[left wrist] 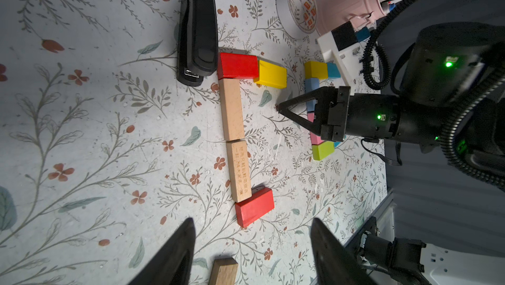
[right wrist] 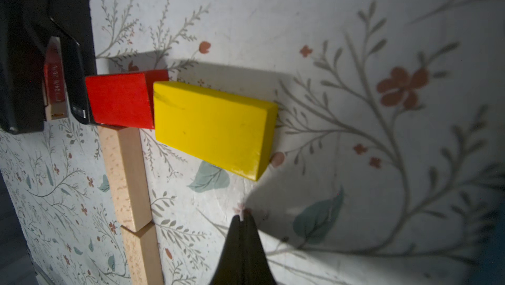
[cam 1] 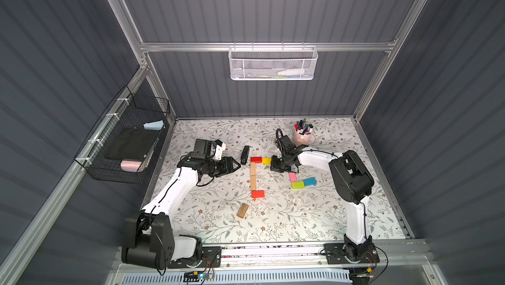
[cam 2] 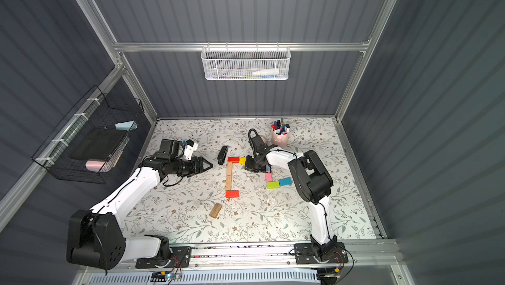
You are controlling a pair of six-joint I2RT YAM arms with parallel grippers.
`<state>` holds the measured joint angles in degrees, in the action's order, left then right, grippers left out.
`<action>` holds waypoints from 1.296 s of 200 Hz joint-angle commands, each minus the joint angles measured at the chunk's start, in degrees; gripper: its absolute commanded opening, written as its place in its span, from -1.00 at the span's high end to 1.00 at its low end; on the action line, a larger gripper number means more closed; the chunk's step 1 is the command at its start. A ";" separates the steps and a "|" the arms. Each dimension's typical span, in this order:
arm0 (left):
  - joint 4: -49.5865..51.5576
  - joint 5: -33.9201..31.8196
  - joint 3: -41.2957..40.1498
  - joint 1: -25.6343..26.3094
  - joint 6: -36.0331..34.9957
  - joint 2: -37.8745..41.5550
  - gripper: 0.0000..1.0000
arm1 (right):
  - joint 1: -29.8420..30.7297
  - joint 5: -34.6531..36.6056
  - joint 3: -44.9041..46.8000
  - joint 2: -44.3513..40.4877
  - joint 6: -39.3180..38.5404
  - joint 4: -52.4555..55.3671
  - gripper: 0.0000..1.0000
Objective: Assemble the letter c with building blocks
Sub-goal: Assemble the building block at the center of the board.
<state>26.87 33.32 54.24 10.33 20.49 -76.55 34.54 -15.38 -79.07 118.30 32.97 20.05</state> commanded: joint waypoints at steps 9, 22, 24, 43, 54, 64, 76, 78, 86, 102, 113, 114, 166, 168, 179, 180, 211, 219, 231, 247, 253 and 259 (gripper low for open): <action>0.20 0.96 -0.19 -0.51 -1.29 0.62 -0.30 | 0.06 0.00 -3.47 2.35 -0.89 2.16 1.00; 0.29 0.96 -0.20 -0.49 -1.32 0.62 -0.30 | 0.03 0.00 -4.47 3.19 -0.80 2.50 1.00; 0.29 1.00 -0.19 -0.49 -1.33 0.62 -0.30 | 0.01 0.00 -4.62 3.35 -0.74 2.50 1.00; 0.41 1.00 -0.11 -0.57 -1.42 0.61 -0.30 | -0.09 2.73 -5.81 4.28 -0.38 3.12 1.00; 0.37 1.00 -0.10 -0.57 -1.42 0.62 -0.30 | -0.04 3.05 -6.17 4.64 0.09 2.85 1.00; 0.33 1.04 -0.10 -0.57 -1.42 0.62 -0.30 | -0.14 3.32 -6.48 4.96 0.42 2.69 1.00; 0.29 1.05 -0.10 -0.60 -1.37 0.53 -0.30 | -0.18 3.77 -6.85 5.30 0.69 2.65 1.00; 0.29 1.04 -0.10 -0.65 -1.41 0.53 -0.30 | -0.18 3.82 -6.92 5.39 0.69 2.65 1.00; 0.29 1.04 -0.10 -0.66 -1.42 0.59 -0.30 | -0.18 3.91 -7.14 5.59 0.78 2.59 1.00; 0.37 1.04 -0.10 -0.66 -1.35 0.62 -0.30 | -0.18 3.80 -7.58 5.88 0.95 2.50 1.00; 0.37 1.04 -0.14 -0.74 -1.42 0.70 -0.30 | -0.17 3.64 -7.77 6.06 1.04 2.38 1.00; 0.37 1.04 -0.12 -0.74 -1.42 0.70 -0.30 | -0.17 3.62 -7.77 6.06 1.04 2.37 1.00; 0.29 1.04 -0.14 -0.84 -1.42 0.79 -0.30 | -0.19 2.02 -8.41 6.57 1.04 2.05 1.00; 0.29 1.04 -0.13 -0.84 -1.42 0.79 -0.30 | -0.18 1.97 -8.46 6.59 1.04 2.06 1.00; 0.29 1.09 -0.12 -0.96 -1.42 0.70 -0.30 | -0.14 2.02 -8.43 6.53 1.13 2.01 1.00; 0.29 1.11 -0.11 -0.94 -1.42 0.70 -0.30 | -0.16 2.02 -8.45 6.56 1.13 2.01 1.00; 0.20 1.13 -0.12 -1.01 -1.42 0.62 -0.30 | -0.18 1.67 -8.86 6.85 1.13 1.82 1.00; 0.25 1.13 -0.14 -1.01 -1.37 0.62 -0.30 | -0.25 1.63 -9.00 6.93 1.13 1.82 1.00; 0.20 1.13 -0.14 -1.10 -1.42 0.62 -0.30 | -0.18 1.42 -9.09 7.09 1.13 1.59 1.00; 0.20 1.13 -0.15 -1.14 -1.36 0.62 -0.30 | -0.18 1.16 -9.48 7.53 1.22 1.38 1.00; 0.20 1.09 -0.14 -1.18 -1.42 0.64 -0.30 | -0.18 1.18 -9.61 7.76 1.22 1.37 1.00; 0.20 1.05 -0.13 -1.19 -1.42 0.62 -0.30 | -0.18 1.14 -9.80 7.90 1.22 1.41 1.00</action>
<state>26.87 33.36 54.24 9.58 20.40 -76.55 34.46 -13.89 -87.57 124.36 33.43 20.69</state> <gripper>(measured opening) 0.652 0.040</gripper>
